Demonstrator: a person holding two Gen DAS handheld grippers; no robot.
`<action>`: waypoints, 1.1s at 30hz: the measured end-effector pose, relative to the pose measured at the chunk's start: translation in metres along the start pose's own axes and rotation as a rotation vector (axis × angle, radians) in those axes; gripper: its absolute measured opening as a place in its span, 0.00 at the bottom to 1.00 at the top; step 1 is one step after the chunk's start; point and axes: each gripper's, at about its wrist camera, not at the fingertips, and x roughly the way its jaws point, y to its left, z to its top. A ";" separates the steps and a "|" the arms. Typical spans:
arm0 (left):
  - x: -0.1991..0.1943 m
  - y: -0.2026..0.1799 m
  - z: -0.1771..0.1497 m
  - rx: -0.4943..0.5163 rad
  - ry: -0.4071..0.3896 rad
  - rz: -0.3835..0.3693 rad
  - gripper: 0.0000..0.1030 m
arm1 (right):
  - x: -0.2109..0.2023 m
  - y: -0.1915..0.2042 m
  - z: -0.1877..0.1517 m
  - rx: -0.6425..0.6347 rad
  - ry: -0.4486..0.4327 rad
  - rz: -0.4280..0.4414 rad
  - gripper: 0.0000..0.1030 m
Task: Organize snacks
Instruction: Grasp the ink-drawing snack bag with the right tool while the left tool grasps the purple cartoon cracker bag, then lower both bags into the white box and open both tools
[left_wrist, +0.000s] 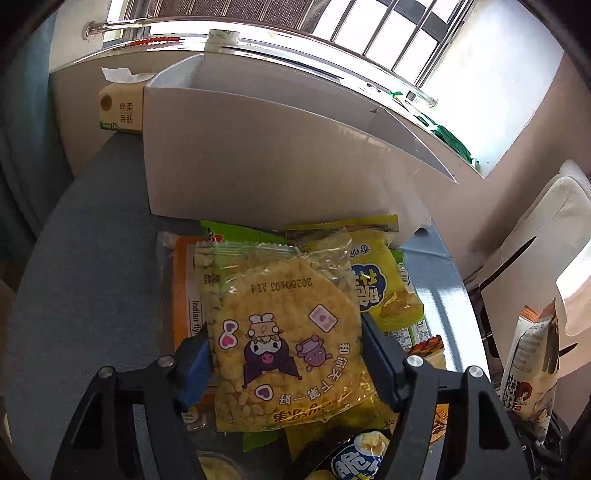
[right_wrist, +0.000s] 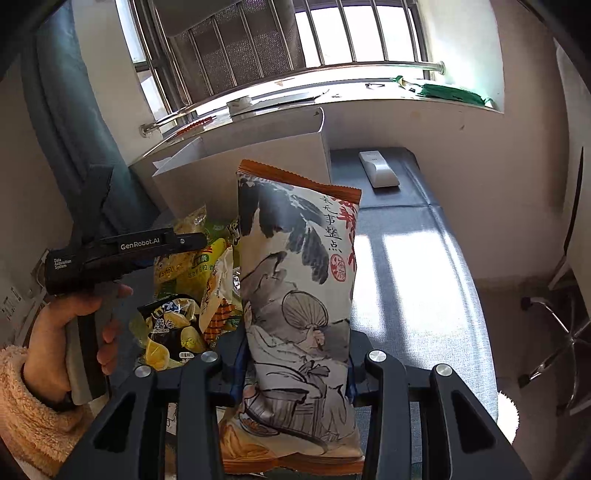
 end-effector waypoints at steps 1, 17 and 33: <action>-0.005 0.005 -0.001 -0.006 -0.012 -0.025 0.73 | 0.000 0.000 0.000 0.003 -0.001 0.008 0.41; -0.106 0.019 0.074 0.152 -0.285 -0.034 0.73 | 0.039 0.050 0.102 -0.175 -0.054 -0.012 0.41; -0.008 0.000 0.213 0.249 -0.160 0.044 0.76 | 0.167 0.044 0.259 -0.143 0.015 -0.104 0.44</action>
